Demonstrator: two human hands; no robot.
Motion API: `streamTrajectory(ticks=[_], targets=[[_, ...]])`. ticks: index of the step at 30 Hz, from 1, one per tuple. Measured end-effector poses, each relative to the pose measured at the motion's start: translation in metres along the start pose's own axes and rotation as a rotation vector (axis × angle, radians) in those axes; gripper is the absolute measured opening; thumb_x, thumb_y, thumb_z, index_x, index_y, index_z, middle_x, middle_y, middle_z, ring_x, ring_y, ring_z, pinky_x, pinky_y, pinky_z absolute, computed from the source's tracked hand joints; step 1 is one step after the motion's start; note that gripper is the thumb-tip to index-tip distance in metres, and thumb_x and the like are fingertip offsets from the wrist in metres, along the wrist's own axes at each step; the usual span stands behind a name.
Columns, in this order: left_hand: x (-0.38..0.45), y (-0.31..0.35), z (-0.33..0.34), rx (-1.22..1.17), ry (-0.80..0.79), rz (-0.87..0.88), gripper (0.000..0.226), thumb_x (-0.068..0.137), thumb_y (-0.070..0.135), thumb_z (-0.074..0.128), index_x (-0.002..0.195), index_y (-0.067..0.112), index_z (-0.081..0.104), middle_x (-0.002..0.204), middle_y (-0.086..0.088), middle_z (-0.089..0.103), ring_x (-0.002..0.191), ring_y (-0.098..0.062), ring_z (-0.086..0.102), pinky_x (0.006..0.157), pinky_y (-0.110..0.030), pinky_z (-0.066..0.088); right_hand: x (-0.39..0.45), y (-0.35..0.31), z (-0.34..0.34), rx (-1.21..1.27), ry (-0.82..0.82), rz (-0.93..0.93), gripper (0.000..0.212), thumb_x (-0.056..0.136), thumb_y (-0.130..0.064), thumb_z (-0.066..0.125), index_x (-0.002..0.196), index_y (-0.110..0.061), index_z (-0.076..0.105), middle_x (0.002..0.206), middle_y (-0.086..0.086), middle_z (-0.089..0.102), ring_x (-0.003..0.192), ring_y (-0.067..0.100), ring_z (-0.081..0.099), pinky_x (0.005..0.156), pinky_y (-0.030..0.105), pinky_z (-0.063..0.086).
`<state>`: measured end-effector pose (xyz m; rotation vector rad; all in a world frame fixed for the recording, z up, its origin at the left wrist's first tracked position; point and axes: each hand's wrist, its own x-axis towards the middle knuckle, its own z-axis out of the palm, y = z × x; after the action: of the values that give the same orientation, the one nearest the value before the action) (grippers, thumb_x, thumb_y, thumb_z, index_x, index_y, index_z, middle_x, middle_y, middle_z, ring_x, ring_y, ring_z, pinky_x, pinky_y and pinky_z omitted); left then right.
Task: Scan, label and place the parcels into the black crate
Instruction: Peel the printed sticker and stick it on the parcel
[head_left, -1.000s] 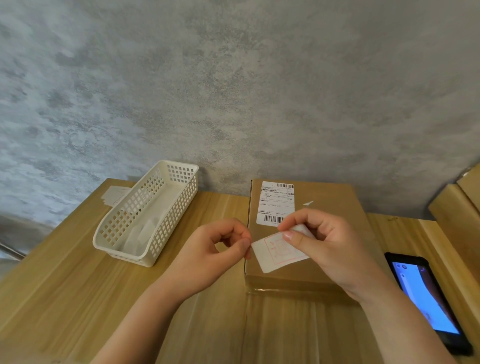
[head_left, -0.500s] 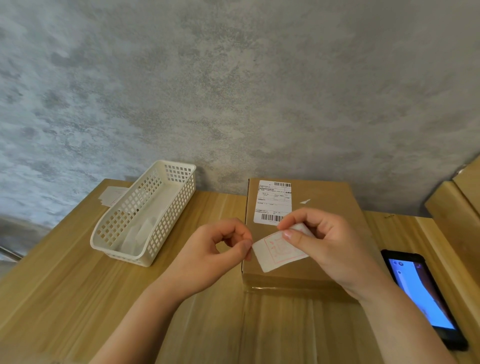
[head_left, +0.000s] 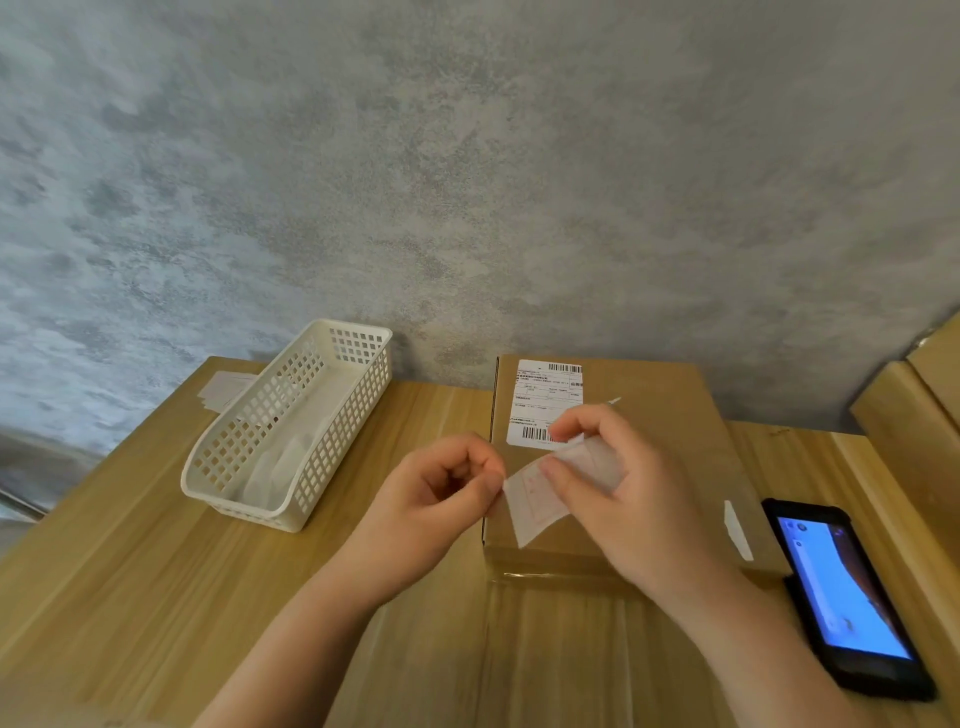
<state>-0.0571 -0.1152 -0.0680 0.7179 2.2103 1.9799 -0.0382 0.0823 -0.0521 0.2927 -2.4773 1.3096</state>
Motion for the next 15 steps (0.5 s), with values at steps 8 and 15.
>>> streamTrajectory(ticks=[8, 15], targets=[[-0.002, -0.002, 0.012, -0.053, 0.190, 0.062, 0.013, 0.087, 0.034, 0.062, 0.084, 0.021, 0.065, 0.077, -0.010, 0.055, 0.071, -0.025, 0.047, 0.069, -0.032, 0.041, -0.017, -0.013, 0.019, -0.045, 0.063, -0.269, 0.008, 0.089, -0.026, 0.063, 0.086, -0.018, 0.064, 0.104, -0.014, 0.060, 0.108, 0.008, 0.056, 0.092, 0.022, 0.042], [-0.002, -0.002, 0.011, 0.035, 0.150, 0.104, 0.007, 0.089, 0.032, 0.062, 0.086, 0.026, 0.066, 0.084, -0.003, 0.058, 0.077, -0.034, 0.050, 0.070, -0.037, 0.043, -0.015, -0.013, 0.019, -0.049, 0.002, -0.250, 0.010, 0.092, -0.026, 0.059, 0.086, -0.018, 0.062, 0.090, -0.014, 0.060, 0.095, 0.009, 0.058, 0.082, 0.030, 0.048]])
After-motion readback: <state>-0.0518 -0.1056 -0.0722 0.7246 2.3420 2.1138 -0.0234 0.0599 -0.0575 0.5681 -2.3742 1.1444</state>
